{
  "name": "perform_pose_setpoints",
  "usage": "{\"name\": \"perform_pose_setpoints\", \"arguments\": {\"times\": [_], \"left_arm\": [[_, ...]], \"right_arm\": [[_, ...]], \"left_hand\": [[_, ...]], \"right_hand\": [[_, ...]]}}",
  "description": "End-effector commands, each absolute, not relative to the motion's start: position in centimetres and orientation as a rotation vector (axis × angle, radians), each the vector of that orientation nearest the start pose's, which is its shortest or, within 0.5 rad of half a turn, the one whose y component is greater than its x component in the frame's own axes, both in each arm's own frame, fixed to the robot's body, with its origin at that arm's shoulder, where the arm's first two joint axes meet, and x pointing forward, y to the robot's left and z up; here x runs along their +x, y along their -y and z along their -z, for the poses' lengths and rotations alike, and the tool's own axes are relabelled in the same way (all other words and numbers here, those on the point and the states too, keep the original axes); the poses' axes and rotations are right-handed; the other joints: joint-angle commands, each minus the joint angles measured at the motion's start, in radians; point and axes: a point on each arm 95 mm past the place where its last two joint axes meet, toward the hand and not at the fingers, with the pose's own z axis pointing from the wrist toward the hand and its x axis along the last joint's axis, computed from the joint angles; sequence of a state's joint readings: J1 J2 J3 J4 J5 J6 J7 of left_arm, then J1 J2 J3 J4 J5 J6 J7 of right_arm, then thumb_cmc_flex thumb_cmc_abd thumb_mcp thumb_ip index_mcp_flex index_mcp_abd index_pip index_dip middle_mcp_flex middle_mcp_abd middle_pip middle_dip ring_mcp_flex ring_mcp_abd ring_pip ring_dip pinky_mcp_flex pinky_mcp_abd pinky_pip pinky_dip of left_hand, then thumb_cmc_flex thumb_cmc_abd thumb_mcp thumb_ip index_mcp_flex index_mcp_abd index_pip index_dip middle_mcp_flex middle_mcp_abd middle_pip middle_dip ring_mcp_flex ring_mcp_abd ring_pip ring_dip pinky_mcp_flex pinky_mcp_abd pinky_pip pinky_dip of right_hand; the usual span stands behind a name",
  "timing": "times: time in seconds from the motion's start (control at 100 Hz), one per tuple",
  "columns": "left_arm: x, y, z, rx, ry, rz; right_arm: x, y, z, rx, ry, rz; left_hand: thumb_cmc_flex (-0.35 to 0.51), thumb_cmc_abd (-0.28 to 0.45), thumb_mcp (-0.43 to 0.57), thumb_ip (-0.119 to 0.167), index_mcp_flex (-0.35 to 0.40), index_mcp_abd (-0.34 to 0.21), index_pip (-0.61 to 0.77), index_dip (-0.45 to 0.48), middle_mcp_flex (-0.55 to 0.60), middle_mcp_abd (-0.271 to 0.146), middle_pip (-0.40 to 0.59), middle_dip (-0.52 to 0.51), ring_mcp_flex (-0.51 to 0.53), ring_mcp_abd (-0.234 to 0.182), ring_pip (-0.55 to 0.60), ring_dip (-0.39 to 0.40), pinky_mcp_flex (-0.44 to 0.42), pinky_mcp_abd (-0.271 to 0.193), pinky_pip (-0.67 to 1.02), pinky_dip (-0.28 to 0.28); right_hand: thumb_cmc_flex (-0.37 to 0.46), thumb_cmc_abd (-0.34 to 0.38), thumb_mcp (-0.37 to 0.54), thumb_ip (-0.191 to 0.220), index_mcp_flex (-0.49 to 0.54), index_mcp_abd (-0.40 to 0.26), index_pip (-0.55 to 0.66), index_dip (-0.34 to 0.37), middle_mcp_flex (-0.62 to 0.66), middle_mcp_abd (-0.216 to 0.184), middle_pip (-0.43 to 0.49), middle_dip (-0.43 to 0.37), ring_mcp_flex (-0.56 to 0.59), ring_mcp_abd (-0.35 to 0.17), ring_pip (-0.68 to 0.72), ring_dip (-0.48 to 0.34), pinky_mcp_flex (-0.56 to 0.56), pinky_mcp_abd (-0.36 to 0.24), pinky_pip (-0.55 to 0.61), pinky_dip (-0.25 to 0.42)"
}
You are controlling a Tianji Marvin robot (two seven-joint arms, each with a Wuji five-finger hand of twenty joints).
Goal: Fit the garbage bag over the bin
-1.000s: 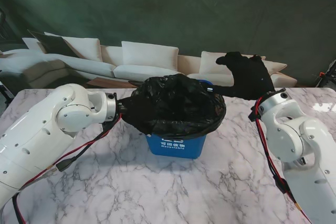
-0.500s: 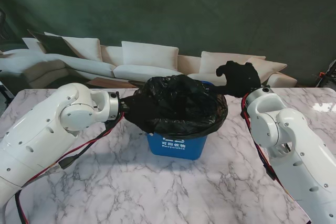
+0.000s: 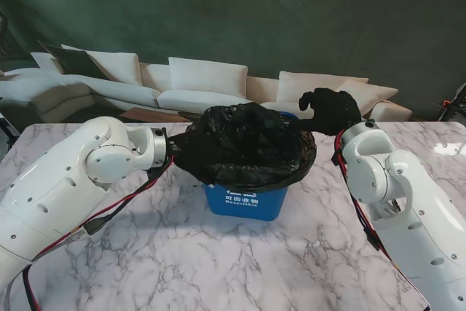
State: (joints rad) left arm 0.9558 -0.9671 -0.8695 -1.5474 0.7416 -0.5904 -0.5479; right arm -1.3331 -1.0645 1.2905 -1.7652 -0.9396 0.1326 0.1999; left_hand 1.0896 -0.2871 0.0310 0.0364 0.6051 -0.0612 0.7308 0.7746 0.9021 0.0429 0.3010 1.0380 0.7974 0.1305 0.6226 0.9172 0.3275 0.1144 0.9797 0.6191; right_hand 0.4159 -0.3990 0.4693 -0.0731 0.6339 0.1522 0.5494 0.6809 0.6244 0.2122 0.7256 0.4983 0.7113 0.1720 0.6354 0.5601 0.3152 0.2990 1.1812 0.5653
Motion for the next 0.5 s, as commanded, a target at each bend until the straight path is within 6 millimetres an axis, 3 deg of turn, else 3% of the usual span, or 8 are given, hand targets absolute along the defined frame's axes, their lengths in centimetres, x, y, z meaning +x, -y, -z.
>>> {"name": "perform_pose_setpoints", "arguments": {"times": [0.0,0.2,0.23,0.26,0.32,0.43,0.49], "left_arm": [[46.43,7.34,21.61,-0.507,-2.425,1.449],[46.42,7.45,21.6,-0.501,-2.43,1.45],[46.42,7.46,21.6,-0.5,-2.432,1.449],[46.42,7.46,21.61,-0.5,-2.433,1.449],[46.42,7.47,21.61,-0.501,-2.435,1.449],[46.4,7.48,21.63,-0.502,-2.437,1.448],[46.4,7.49,21.65,-0.502,-2.438,1.449]], "right_arm": [[45.91,1.72,17.26,1.13,-1.322,-1.459],[46.11,1.57,17.76,1.136,-1.364,-1.408],[46.18,1.52,17.84,1.135,-1.369,-1.403],[46.26,1.44,17.9,1.136,-1.374,-1.398],[46.38,1.24,18.01,1.154,-1.374,-1.391],[46.66,0.94,18.11,1.188,-1.371,-1.398],[46.85,0.86,18.15,1.186,-1.37,-1.411]], "left_hand": [[0.137,0.063,0.092,0.036,0.039,-0.021,-0.005,-0.007,0.027,0.014,0.031,0.006,0.007,0.023,0.04,0.012,0.017,0.059,0.042,0.028],[0.138,0.063,0.091,0.035,0.04,-0.021,-0.005,-0.007,0.025,0.009,0.034,0.002,0.004,0.022,0.037,0.008,0.015,0.06,0.039,0.026],[0.138,0.064,0.091,0.035,0.041,-0.022,-0.004,-0.007,0.025,0.008,0.034,0.001,0.004,0.022,0.037,0.008,0.015,0.06,0.039,0.026],[0.138,0.063,0.091,0.035,0.042,-0.021,-0.004,-0.007,0.025,0.008,0.035,0.001,0.004,0.021,0.036,0.007,0.015,0.06,0.038,0.026],[0.138,0.063,0.091,0.035,0.042,-0.021,-0.004,-0.007,0.026,0.007,0.035,0.0,0.005,0.022,0.036,0.006,0.015,0.06,0.038,0.026],[0.138,0.064,0.09,0.035,0.042,-0.023,-0.004,-0.008,0.025,0.006,0.035,-0.001,0.004,0.022,0.034,0.004,0.014,0.061,0.037,0.025],[0.138,0.063,0.09,0.035,0.042,-0.023,-0.004,-0.007,0.025,0.006,0.035,-0.001,0.005,0.021,0.034,0.004,0.015,0.06,0.037,0.025]], "right_hand": [[0.022,-0.025,0.022,0.018,0.028,-0.028,0.057,0.033,0.026,-0.016,0.009,0.004,0.021,0.025,0.0,-0.004,0.008,-0.02,0.008,0.007],[0.231,-0.055,-0.014,0.045,0.054,-0.042,0.215,0.076,0.06,-0.023,0.004,0.005,0.06,0.018,-0.029,-0.014,0.036,-0.014,-0.024,-0.057],[0.274,-0.082,0.003,0.026,0.037,-0.067,0.284,0.027,0.087,-0.031,0.028,0.014,0.092,0.011,-0.006,0.001,0.049,-0.006,-0.015,-0.057],[0.293,-0.116,0.069,0.001,0.003,-0.104,0.366,-0.014,0.118,-0.048,0.061,0.027,0.124,-0.001,0.024,0.017,0.059,0.004,-0.008,-0.051],[0.307,-0.162,0.216,-0.045,-0.095,-0.21,0.508,-0.012,0.173,-0.1,0.153,0.06,0.195,-0.041,0.108,0.055,0.072,0.031,0.027,-0.006],[0.376,-0.153,0.349,-0.073,-0.106,-0.308,0.586,0.017,0.291,-0.156,0.274,0.057,0.323,-0.085,0.245,0.092,0.16,0.043,0.105,0.048],[0.386,-0.155,0.399,-0.087,-0.094,-0.337,0.604,0.017,0.313,-0.161,0.309,0.063,0.364,-0.089,0.287,0.096,0.202,0.042,0.137,0.053]]}}
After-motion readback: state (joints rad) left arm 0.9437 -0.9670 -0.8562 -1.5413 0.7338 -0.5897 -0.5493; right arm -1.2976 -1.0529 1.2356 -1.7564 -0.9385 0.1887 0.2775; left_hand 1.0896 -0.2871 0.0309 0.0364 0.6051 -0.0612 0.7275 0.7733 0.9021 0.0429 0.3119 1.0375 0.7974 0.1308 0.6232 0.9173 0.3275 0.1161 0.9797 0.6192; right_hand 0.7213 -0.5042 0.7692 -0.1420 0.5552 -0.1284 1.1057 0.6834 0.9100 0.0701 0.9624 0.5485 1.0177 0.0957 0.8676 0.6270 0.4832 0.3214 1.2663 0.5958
